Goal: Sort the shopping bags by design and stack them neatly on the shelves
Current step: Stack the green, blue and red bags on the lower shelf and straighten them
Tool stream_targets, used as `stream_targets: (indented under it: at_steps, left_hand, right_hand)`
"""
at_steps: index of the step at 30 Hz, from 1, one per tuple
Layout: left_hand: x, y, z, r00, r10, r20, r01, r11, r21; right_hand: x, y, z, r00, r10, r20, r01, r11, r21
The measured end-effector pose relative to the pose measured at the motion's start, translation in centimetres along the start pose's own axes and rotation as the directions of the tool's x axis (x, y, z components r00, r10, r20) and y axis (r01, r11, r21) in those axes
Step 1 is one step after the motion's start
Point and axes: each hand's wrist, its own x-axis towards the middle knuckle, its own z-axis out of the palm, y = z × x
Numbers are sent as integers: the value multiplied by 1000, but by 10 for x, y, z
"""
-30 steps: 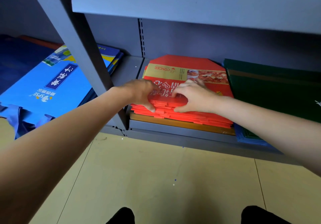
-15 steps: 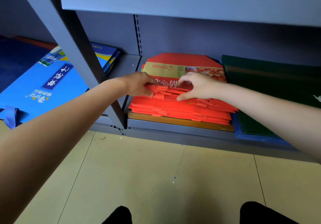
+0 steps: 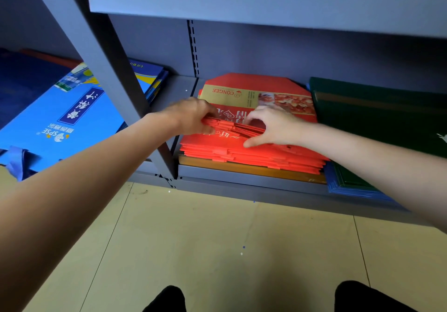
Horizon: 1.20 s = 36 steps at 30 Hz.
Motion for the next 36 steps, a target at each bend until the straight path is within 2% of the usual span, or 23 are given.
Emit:
stream_targets:
  at_steps: [5, 11, 15, 18, 25, 28, 31, 33, 36]
  left_hand:
    - [-3, -2, 8, 992, 23, 127, -25, 1000, 16]
    - [1, -2, 6, 994, 27, 103, -22, 998, -53]
    - [2, 1, 4, 996, 16, 90, -5, 993, -120]
    - [2, 3, 3, 999, 18, 30, -14, 992, -121]
    - [6, 20, 0, 995, 40, -89, -26, 988, 154]
    - [2, 23, 3, 986, 50, -159, -2, 958, 287]
    - [-5, 20, 6, 977, 65, -204, 11, 936, 352]
    - [-7, 18, 7, 973, 67, -222, 17, 934, 357]
    - [-9, 19, 7, 970, 88, -225, 10, 916, 402]
  right_hand:
    - [-4, -6, 8, 997, -51, 61, 62, 979, -196]
    - [0, 2, -8, 996, -89, -2, 88, 994, -69]
    - [5, 6, -12, 985, -140, -97, 131, 987, -93]
    - [7, 7, -14, 979, -150, -135, 136, 985, -106]
    - [4, 6, -17, 977, -157, -142, 134, 978, -160]
    - [-2, 9, -24, 993, -116, 13, 117, 992, -44]
    - [-19, 25, -36, 980, -24, 200, -4, 991, 137]
    - [-32, 36, -38, 977, 18, 213, -35, 997, 76]
    - [-45, 44, -27, 993, 6, 120, 0, 999, -52]
